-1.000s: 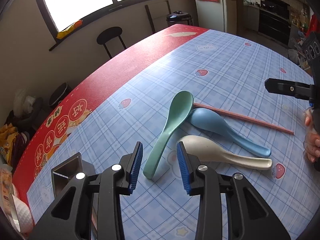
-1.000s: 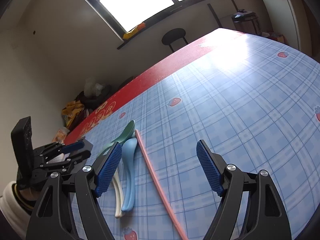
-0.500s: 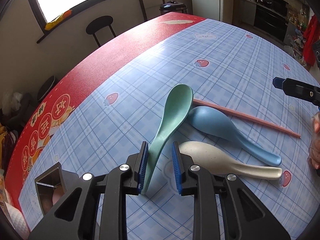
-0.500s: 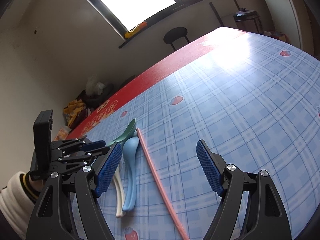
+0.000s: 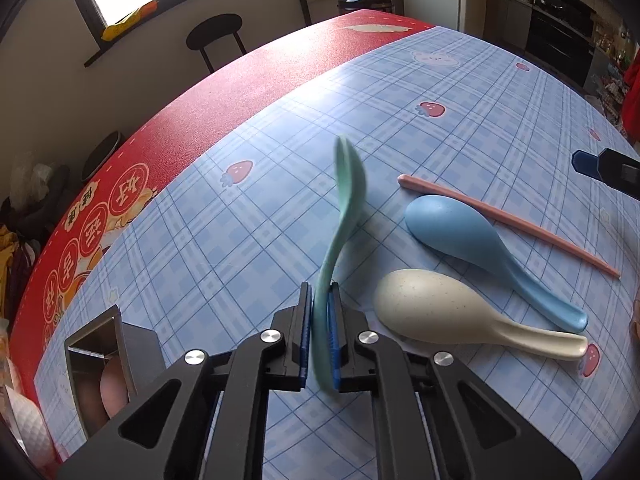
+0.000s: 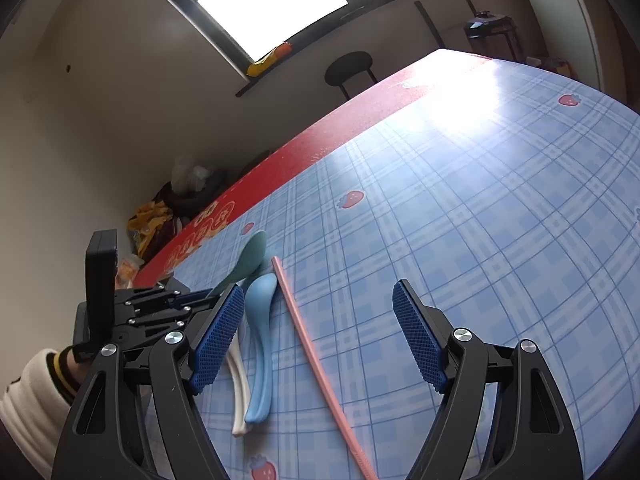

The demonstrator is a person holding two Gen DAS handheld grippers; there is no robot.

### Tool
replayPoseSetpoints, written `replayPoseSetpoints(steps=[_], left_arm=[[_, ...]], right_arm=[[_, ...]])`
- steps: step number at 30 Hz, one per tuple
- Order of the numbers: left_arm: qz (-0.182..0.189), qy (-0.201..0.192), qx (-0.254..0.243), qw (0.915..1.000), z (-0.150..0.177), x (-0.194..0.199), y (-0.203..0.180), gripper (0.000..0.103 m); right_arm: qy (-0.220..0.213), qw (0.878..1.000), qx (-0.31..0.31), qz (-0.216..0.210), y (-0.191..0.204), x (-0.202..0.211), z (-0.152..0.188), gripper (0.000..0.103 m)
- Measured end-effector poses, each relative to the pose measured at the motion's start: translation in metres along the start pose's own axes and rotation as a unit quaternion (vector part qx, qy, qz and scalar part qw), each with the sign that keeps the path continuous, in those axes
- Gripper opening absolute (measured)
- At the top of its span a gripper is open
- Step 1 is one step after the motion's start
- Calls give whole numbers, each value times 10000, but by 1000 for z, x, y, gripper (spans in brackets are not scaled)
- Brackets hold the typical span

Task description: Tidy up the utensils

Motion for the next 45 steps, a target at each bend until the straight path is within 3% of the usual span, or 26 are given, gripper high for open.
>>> replayPoseSetpoints(steps=[8,12,22,24,31,36,40,45], left_arm=[[-110,-165,546,9983,4,23,9,7],[-184,-503,849,9950,9,53,2,7],[259,-1306,1625,9777,53,115,-41,7],[485,-1411,1809,9721,66,121,-51,7],[531,-1746,2192,9585,97,133,-59,7],[629,-1897,2403,9499,107,131,-52,7],[772,-1983,2527,9439,113,127,-47,7],[922,-2158,2559,9378,114,133,-45,7]], right_arm=[[12,9999,-98,-84,-4,-1,-1,74],[-37,9999,-140,-65,-10,1,-3,74],[8,9998,169,-59,2,-2,0,74],[33,9997,234,-11,4,-4,1,74],[90,9972,718,163,21,-8,7,73],[267,9887,1455,223,46,-13,18,52],[483,9843,1685,189,54,-19,24,36],[806,9720,2186,306,66,-30,37,27]])
Point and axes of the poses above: each gripper's, at about its wrist camera, not at the fingertips, and x roughly against the way its jaws point, y to its left, z to its underside, the point moved 9 cm from there along -x, roughly the way its jaws point, and after that the axes turned 2 degrees about x, right-handed, at the moved point
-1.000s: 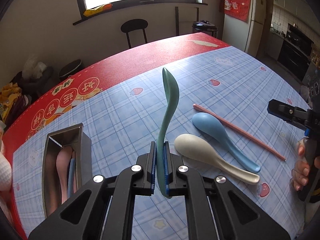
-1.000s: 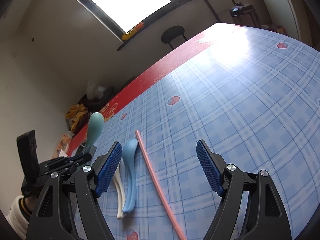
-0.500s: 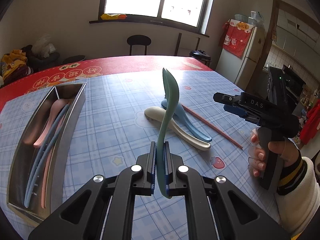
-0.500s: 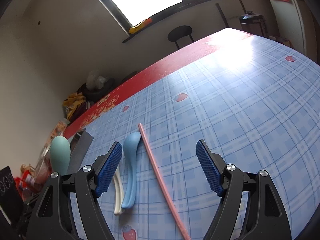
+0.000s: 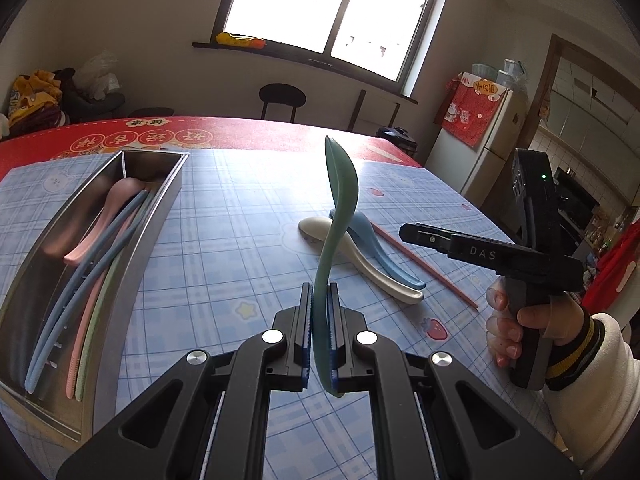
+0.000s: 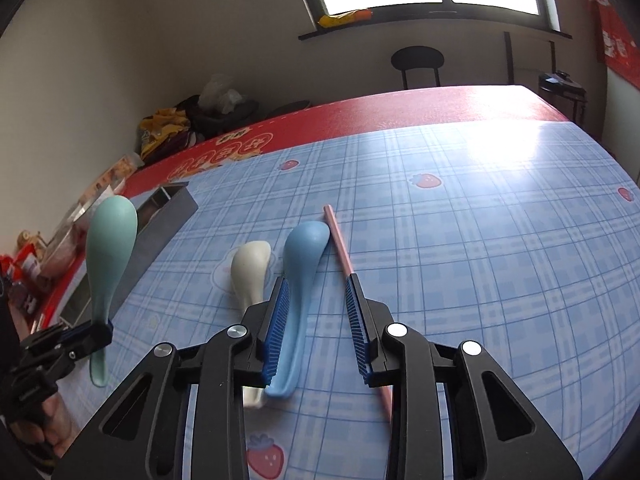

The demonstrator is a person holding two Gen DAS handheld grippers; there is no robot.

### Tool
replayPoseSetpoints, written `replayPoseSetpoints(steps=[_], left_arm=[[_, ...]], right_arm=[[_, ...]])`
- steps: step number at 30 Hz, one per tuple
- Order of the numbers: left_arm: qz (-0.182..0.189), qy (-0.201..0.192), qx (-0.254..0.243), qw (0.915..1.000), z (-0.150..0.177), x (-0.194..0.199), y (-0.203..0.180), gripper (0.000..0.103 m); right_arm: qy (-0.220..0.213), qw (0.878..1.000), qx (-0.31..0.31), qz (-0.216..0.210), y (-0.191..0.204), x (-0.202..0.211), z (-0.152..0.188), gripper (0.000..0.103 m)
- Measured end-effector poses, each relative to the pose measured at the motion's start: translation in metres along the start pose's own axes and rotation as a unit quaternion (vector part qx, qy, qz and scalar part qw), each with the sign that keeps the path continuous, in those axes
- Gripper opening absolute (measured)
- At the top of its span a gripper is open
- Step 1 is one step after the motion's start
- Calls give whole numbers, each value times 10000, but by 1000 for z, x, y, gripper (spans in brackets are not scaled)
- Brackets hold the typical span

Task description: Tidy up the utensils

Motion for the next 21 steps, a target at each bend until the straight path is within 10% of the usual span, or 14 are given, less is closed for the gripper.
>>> replayPoseSetpoints(steps=[21], left_arm=[[25,-88,198,9998,0,7,3,7]], right_arm=[[614,9824,1340,1148,34,7,25,15]])
Point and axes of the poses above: each gripper's, at about its wrist camera, not at the fingertips, and x roughly against the way its jaws point, y to its left, z to its underside, the point moved 9 cm from there along -x, roughly the way its jaws point, and after that the axes turned 2 degrees about x, right-handed, at the moved point
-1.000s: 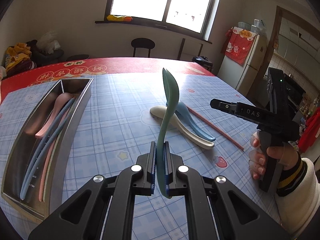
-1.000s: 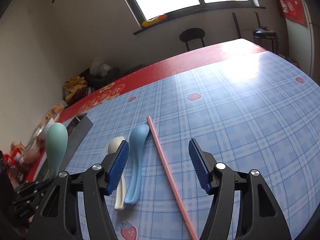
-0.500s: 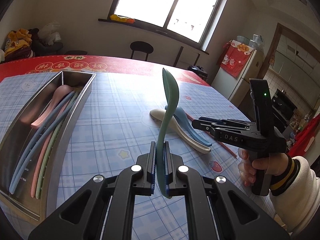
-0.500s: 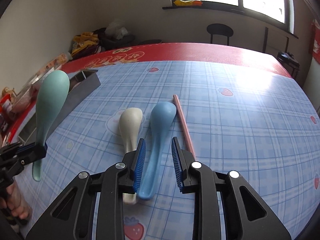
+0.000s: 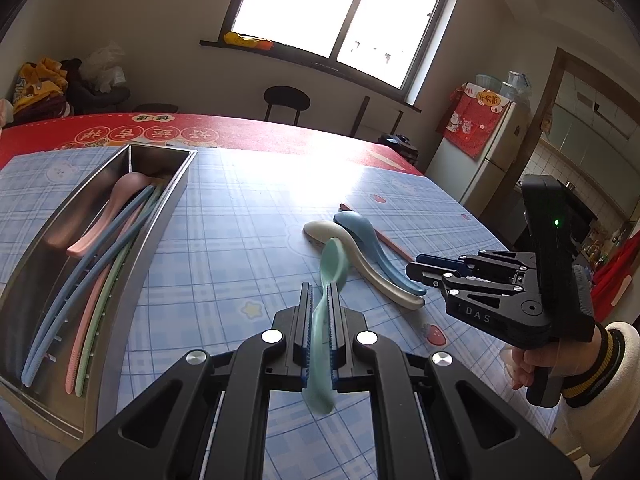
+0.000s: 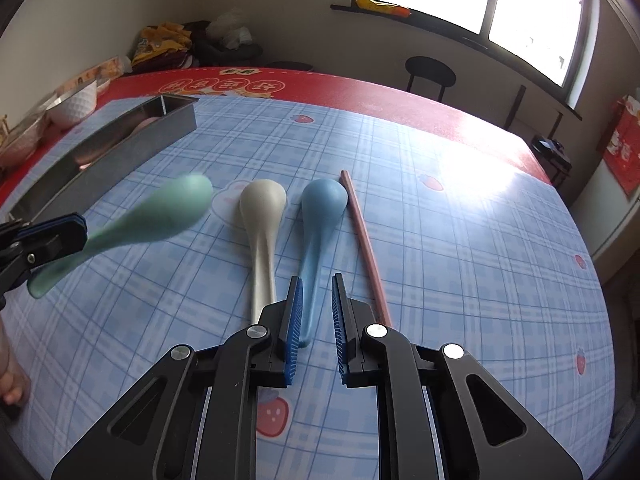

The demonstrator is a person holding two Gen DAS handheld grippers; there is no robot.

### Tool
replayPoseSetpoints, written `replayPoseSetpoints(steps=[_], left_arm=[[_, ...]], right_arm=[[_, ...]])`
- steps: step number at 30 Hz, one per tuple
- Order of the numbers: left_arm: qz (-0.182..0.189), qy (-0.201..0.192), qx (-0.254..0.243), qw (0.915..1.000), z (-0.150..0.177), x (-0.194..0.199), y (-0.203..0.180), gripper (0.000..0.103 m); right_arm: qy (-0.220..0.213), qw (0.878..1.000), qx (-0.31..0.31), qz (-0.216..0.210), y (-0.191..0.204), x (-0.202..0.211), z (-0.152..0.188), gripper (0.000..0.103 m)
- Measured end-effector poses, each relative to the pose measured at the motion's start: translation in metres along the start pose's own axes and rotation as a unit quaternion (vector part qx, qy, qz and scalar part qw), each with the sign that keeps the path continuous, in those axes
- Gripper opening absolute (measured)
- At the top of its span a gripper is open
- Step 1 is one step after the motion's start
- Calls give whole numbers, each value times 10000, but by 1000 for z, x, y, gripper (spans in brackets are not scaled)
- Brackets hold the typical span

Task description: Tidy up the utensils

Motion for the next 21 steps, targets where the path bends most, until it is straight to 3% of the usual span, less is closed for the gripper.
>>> replayPoseSetpoints(steps=[6,11,13,14,16,21], left_arm=[[66,178,75,9998,4,-5,2,7],[243,533,-149,9982,11,-12,-8,7],[579,833,-351,9942,18,-11,-22,11],[689,948,-511,9918,22,-9,-29,21],[641,1077,-1007,9870,29,-5,-42,30],[282,1380,-1727,9749,42,-16,-52,30]], right_arm=[[-63,10000,-70,-26,2,6,-2,15],[-135,9992,-349,-133,-7,11,4,15],[-178,9986,-455,-195,-9,14,8,15],[-202,9982,-515,-234,-11,15,10,15],[-257,9972,-633,-311,-13,18,14,15],[-451,9938,-882,-497,-18,25,20,15]])
Point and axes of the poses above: each gripper's, at about its wrist camera, not at the fingertips, and x roughly against the way its jaws point, y to its left, z to its underside, the point moved 9 cm from there along -x, roughly the way its jaws point, and after that the axes turned 2 degrees about x, right-handed, at the moved point
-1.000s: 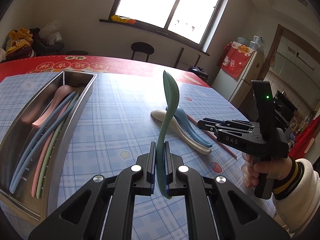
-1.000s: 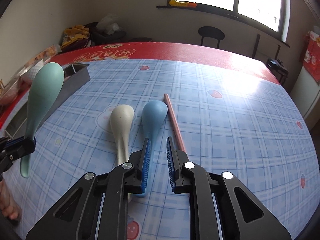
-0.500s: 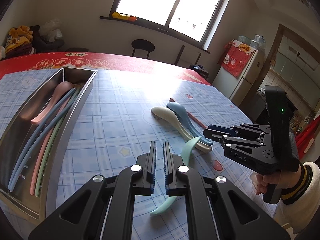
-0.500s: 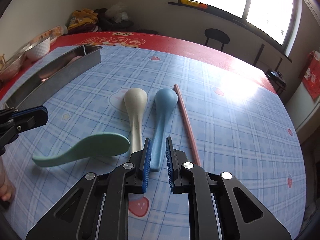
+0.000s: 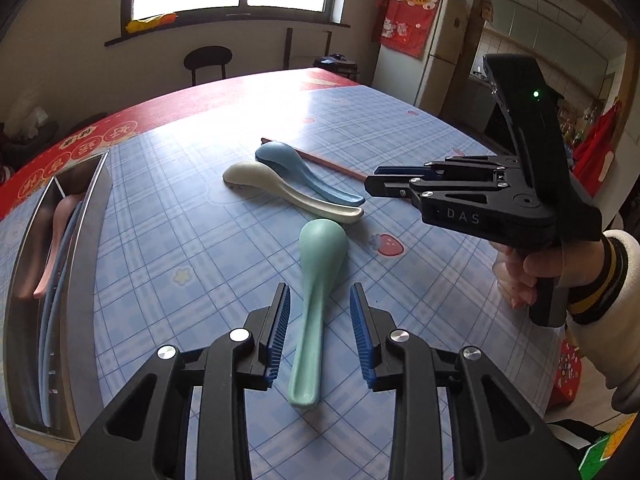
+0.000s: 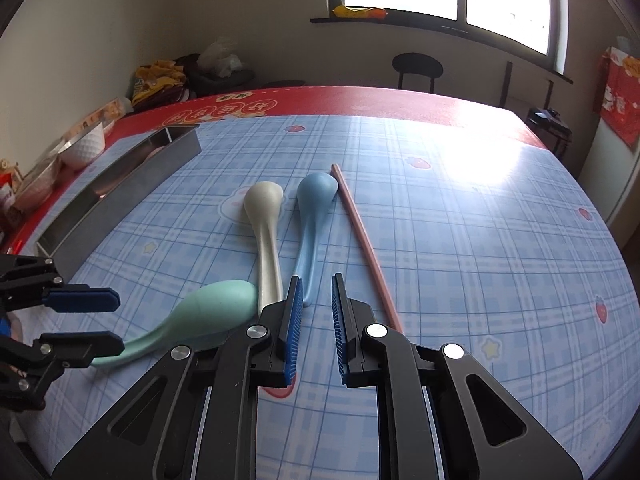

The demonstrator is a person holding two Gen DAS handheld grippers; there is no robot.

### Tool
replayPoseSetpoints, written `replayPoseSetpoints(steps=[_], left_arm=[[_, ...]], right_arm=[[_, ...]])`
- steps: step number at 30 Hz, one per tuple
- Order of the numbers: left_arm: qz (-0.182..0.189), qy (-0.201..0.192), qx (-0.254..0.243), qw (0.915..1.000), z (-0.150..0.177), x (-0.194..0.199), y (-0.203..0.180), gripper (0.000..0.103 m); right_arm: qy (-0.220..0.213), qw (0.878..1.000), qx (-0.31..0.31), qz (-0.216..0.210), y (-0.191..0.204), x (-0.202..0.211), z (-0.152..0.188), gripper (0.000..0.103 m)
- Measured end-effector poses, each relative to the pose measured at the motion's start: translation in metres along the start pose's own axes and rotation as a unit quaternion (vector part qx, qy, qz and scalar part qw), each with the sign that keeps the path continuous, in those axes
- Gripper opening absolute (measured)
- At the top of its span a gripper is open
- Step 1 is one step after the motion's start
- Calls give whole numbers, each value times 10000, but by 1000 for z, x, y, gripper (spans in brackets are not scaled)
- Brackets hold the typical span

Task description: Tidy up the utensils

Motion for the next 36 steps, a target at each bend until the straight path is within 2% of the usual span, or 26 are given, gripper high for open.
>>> replayPoseSetpoints(steps=[3,5,9,13,17,22,27,32,36], left_arm=[[-298,238,-320,9988,2,-16,0,27],[-421,346,-419,9976,3,-20,1,15],[-390,402,-595,9967,6,-11,-2,13],[-390,496,-521,9966,11,-5,5,13],[-355,503,-384,9974,9,-9,8,13],[-285,545,-397,9973,9,-16,1,13],[-307,559,-438,9970,8,-21,-1,14],[-430,616,-578,9955,8,-26,-2,15],[-672,691,-843,9918,4,-38,-6,15]], right_arm=[[-108,9998,-158,-99,-4,3,0,15],[-215,9992,-271,-180,-7,7,-1,15],[-319,9980,-384,-377,-9,13,-1,15],[-179,9964,-169,-814,15,20,2,15],[103,9964,364,-758,38,12,10,15],[374,9959,575,-586,44,1,20,16],[453,9948,756,-512,49,-1,22,16],[305,9977,398,-452,32,4,18,16],[195,9993,-28,-324,9,7,17,17]])
Point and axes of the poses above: each gripper's, at about its wrist camera, not at the fingertips, and x roughly against the way its jaws point, y to its left, z to its underside, the point moved 9 cm from there along -x, roughly the way its jaws point, and after that the axes turned 2 degrees about x, right-handed, at the moved point
